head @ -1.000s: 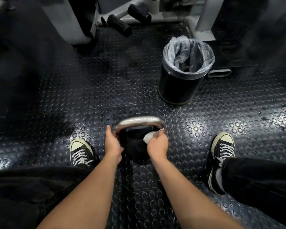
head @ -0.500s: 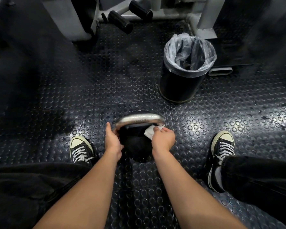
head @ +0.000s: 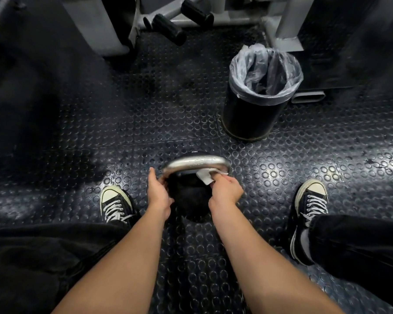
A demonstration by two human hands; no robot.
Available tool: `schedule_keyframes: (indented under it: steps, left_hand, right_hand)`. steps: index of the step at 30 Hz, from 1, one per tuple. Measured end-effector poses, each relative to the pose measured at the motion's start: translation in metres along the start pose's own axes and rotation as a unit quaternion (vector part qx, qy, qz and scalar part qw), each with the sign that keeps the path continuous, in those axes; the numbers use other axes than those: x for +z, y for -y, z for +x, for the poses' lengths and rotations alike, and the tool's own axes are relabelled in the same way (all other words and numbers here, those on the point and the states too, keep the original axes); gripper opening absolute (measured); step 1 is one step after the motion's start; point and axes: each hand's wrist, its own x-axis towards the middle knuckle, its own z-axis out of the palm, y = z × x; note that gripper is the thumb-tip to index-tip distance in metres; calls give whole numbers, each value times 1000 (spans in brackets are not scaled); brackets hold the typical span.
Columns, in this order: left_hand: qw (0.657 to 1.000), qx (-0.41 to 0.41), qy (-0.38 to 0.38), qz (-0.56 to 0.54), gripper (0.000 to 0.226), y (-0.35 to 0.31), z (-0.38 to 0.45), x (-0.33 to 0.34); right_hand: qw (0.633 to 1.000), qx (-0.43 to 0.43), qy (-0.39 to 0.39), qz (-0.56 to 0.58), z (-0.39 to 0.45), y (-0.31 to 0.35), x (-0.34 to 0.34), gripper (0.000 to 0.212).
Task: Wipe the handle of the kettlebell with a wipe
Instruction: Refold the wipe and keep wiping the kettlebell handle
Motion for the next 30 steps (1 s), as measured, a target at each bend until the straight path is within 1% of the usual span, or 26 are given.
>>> schedule_keyframes:
  steps: [1, 3, 5, 8, 11, 13, 19, 21, 23, 25, 27, 30]
  left_hand:
    - [1000, 1, 0, 2, 70, -1, -1, 0]
    - [1000, 1, -5, -2, 76, -1, 0, -1]
    - [1000, -2, -8, 2, 75, -1, -2, 0]
    - [1000, -4, -10, 5, 72, -3, -7, 2]
    - [1000, -1, -14, 4, 73, -5, -7, 1]
    - [1000, 0, -14, 4, 73, -6, -8, 1]
    - [1000, 6, -11, 2, 67, -4, -7, 1]
    - [1000, 5, -6, 5, 63, -5, -8, 1]
    - [1000, 4, -1, 3, 65, -5, -7, 1]
    - [1000, -1, 1, -4, 68, -5, -6, 1]
    - [1000, -2, 6, -6, 65, -5, -5, 1]
    - [1000, -9, 7, -13, 62, -4, -3, 1]
  right_hand:
    - [1000, 12, -4, 14, -1, 2, 0, 14]
    - [999, 35, -14, 39, -4, 8, 0, 13]
    - [998, 45, -14, 52, -7, 12, 3, 11]
    - [997, 35, 9, 65, -12, 8, 7, 11]
    - [998, 39, -13, 49, -11, 3, 0, 12]
    - [997, 48, -22, 65, -9, 3, -4, 16]
    - [990, 42, 42, 132, -19, 2, 9, 15]
    - [990, 38, 41, 131, -20, 1, 4, 17]
    - [990, 41, 33, 130, -19, 2, -1, 18]
    - [987, 49, 42, 144, -19, 6, 1, 19]
    - [986, 46, 56, 147, -21, 8, 9, 21]
    - [990, 38, 64, 116, -21, 6, 10, 24]
